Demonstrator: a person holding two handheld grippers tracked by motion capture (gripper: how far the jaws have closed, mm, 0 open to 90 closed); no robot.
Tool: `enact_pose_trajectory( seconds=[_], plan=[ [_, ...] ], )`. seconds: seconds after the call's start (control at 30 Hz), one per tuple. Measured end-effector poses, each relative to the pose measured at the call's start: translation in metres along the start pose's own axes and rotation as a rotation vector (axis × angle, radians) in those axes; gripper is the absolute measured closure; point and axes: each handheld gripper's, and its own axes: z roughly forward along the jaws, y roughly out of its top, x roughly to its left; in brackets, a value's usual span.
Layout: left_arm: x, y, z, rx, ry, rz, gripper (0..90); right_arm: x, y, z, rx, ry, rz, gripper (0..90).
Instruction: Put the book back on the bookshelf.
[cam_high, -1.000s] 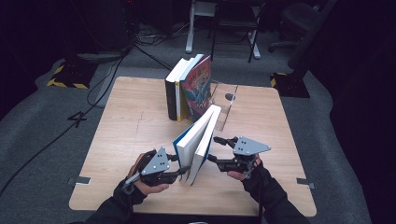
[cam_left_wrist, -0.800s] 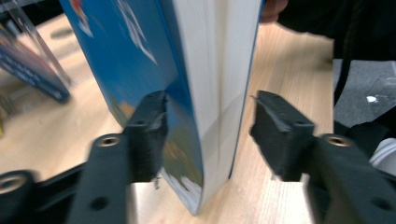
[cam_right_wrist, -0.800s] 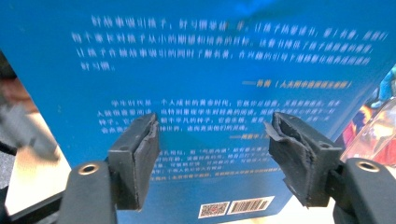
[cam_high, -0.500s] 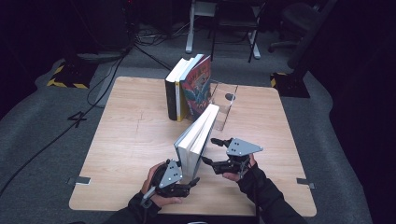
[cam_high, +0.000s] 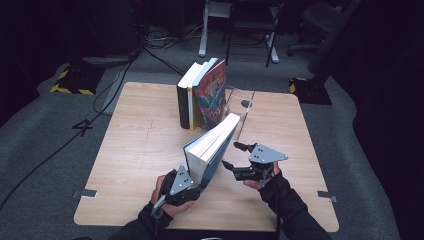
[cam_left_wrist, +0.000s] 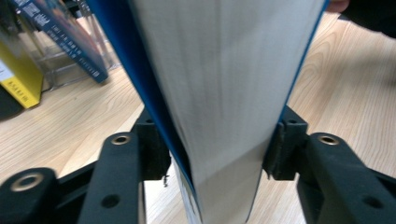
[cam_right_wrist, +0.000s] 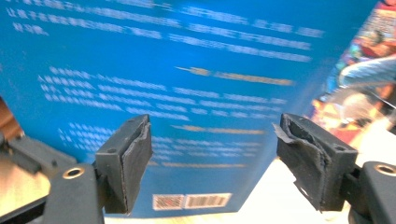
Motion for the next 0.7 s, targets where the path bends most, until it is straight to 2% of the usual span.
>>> enact_pose_trajectory(
  seconds=[0.03,0.1,0.17,0.27,0.33,0.57,0.7],
  plan=[
    [0.000,0.000,0.000,0.000,0.000,0.000,53.5,0.000,0.000,0.000,0.000,0.000,0.000,27.1],
    [0.009,0.000,-0.004,0.018,-0.007,0.007,55.4,-0.007,-0.002,-0.004,0.002,-0.017,0.013,27.1],
    [0.018,-0.001,-0.007,0.028,-0.037,0.000,57.4,-0.011,-0.003,-0.006,0.005,-0.030,0.014,27.0],
    [0.027,-0.002,-0.012,0.044,-0.087,0.017,58.5,-0.015,-0.005,-0.007,0.013,-0.027,0.020,26.6],
    [0.034,-0.003,-0.016,0.055,-0.142,0.026,59.0,-0.015,-0.006,-0.006,0.021,-0.017,0.020,26.5],
    [0.047,-0.010,-0.034,0.076,-0.268,0.070,59.3,-0.008,-0.004,-0.003,0.032,0.048,-0.007,25.7],
    [0.053,-0.016,-0.046,0.088,-0.334,0.070,59.2,-0.003,-0.002,0.001,0.035,0.119,-0.019,22.2]
  ],
)
